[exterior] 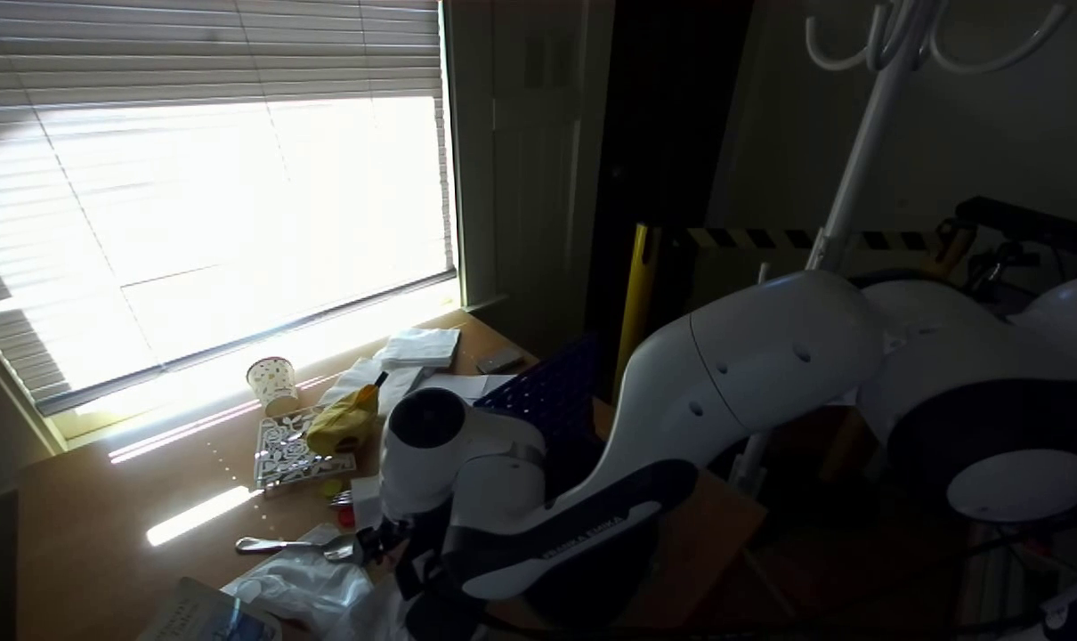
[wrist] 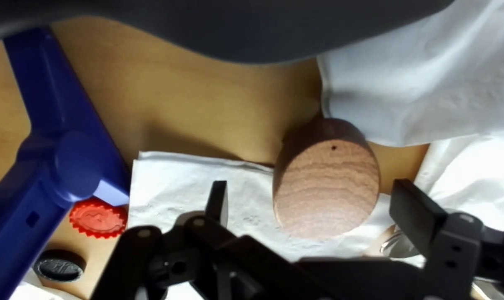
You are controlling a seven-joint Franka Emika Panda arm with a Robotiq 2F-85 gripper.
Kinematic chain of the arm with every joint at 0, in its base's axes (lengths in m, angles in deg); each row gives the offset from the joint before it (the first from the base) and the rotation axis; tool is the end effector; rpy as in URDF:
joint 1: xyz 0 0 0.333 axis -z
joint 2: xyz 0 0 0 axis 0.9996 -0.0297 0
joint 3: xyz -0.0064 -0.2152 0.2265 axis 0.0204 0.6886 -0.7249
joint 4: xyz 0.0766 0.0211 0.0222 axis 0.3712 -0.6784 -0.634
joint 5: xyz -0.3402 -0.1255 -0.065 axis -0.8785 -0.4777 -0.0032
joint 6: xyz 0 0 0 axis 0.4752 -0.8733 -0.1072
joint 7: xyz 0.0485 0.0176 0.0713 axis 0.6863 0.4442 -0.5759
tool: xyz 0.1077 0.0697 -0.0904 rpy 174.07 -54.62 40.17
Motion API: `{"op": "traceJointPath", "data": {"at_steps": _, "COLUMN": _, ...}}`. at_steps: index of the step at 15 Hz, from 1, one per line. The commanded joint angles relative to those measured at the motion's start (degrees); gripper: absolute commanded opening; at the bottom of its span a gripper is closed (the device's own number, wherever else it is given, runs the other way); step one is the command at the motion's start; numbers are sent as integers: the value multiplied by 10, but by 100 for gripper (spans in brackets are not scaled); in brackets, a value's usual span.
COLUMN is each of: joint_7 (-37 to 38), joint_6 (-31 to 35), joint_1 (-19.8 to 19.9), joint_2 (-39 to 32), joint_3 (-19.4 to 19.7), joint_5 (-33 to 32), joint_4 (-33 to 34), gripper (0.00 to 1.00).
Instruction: Put the brown object on the table
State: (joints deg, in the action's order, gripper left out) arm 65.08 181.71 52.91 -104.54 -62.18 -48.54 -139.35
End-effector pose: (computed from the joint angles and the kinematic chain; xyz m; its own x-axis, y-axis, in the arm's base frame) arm 0.6541 0.4021 0.1169 0.9246 -0.1358 0.3559 -0.1363 -0.9904 -0.0238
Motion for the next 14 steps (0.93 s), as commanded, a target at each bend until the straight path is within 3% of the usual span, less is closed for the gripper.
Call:
{"op": "traceJointPath", "data": {"at_steps": 1, "joint_7": 16, "joint_6": 12, "joint_1": -10, "joint_2": -18, "joint_3": 14, "joint_5": -8, "joint_4": 21, "gripper": 74}}
{"op": "traceJointPath", "data": {"at_steps": 3, "joint_7": 14, "joint_6": 10, "joint_1": -11, "joint_2": -19, "joint_3": 16, "joint_5": -7, "joint_4": 21, "gripper": 69}}
{"op": "traceJointPath", "data": {"at_steps": 8, "joint_7": 12, "joint_6": 16, "joint_1": -15, "joint_2": -22, "joint_3": 18, "joint_5": -7, "joint_4": 21, "gripper": 34}}
{"op": "traceJointPath", "data": {"at_steps": 12, "joint_7": 16, "joint_6": 20, "joint_1": -21, "joint_2": -23, "joint_3": 24, "joint_5": -8, "joint_4": 23, "gripper": 34}}
{"op": "traceJointPath", "data": {"at_steps": 14, "joint_7": 0, "joint_6": -27, "joint_1": -22, "joint_2": -3, "joint_3": 18, "joint_5": -2, "joint_4": 17, "gripper": 34}}
